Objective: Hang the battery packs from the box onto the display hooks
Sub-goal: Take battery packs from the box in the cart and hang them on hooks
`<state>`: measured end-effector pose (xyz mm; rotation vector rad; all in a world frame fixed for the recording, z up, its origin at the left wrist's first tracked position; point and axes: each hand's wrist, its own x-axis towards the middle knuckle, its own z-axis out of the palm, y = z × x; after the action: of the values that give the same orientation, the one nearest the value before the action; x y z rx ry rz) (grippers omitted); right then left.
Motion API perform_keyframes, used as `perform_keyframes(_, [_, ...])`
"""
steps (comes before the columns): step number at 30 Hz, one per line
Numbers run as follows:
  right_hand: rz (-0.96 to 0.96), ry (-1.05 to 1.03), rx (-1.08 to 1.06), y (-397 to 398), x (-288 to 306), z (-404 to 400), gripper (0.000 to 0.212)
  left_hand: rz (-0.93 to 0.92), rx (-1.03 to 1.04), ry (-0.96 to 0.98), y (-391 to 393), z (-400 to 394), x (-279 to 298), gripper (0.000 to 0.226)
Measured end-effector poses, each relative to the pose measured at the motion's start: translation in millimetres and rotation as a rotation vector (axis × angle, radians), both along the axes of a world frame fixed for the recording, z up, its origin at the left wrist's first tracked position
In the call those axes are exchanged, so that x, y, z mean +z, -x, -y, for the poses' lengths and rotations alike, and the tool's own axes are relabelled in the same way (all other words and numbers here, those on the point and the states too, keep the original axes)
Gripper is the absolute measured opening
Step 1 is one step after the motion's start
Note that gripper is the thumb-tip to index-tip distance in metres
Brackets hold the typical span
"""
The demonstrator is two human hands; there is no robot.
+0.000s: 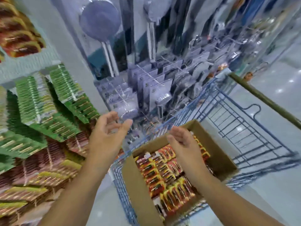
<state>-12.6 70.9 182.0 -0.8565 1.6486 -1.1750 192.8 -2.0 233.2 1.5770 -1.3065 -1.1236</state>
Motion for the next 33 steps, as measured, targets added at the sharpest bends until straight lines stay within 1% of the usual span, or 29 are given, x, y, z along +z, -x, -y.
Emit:
perform_keyframes(3, [-0.047, -0.094, -0.094, 53.0, -32.1, -14.5, 0.028, 0.041, -0.067, -0.031, 54.8, 0.8, -35.2, 0.043])
perform_keyframes(6, [-0.136, -0.173, -0.16, 93.5, -68.3, -21.2, 0.032, 0.091, -0.136, -0.07, 105.0, 1.2, -76.9, 0.045])
perform_keyframes(9, [-0.178, -0.263, -0.168, 125.1, -106.6, -21.6, 0.038, 0.175, -0.19, -0.128, 141.3, 3.5, -134.4, 0.048])
perform_keyframes(14, [-0.282, -0.342, -0.161, 161.6, -171.2, -7.2, 0.03, 0.375, -0.303, -0.249, 175.8, 7.4, -230.2, 0.056])
perform_keyframes(16, [-0.353, -0.361, -0.135, 169.2, -195.8, 1.8, 0.033, 0.487, -0.354, -0.241, 187.4, 10.3, -263.6, 0.062])
perform_keyframes(20, [-0.589, -0.426, -0.047, 172.5, -239.2, 22.3, 0.031, 0.69, -0.445, -0.222, 210.2, 19.8, -324.7, 0.063])
perform_keyframes(21, [-0.657, -0.458, -0.027, 170.1, -248.1, 25.4, 0.034, 0.754, -0.473, -0.217, 214.8, 21.9, -337.4, 0.063])
perform_keyframes(23, [-0.783, -0.53, 0.028, 162.8, -262.0, 29.0, 0.046, 0.866, -0.531, -0.184, 220.6, 23.8, -359.2, 0.063])
perform_keyframes(25, [-0.844, -0.598, 0.083, 156.6, -271.6, 28.7, 0.058, 0.944, -0.569, -0.155, 224.6, 22.9, -373.2, 0.067])
perform_keyframes(27, [-0.894, -0.654, 0.108, 154.0, -277.6, 28.7, 0.062, 1.016, -0.577, -0.139, 227.4, 21.1, -382.1, 0.071])
perform_keyframes(30, [-0.964, -0.695, 0.128, 153.9, -281.8, 30.9, 0.071, 1.083, -0.59, -0.125, 228.9, 17.9, -389.1, 0.08])
perform_keyframes(33, [-0.956, -0.716, 0.129, 152.5, -283.8, 30.4, 0.079, 1.094, -0.619, -0.127, 226.7, 14.5, -392.4, 0.089])
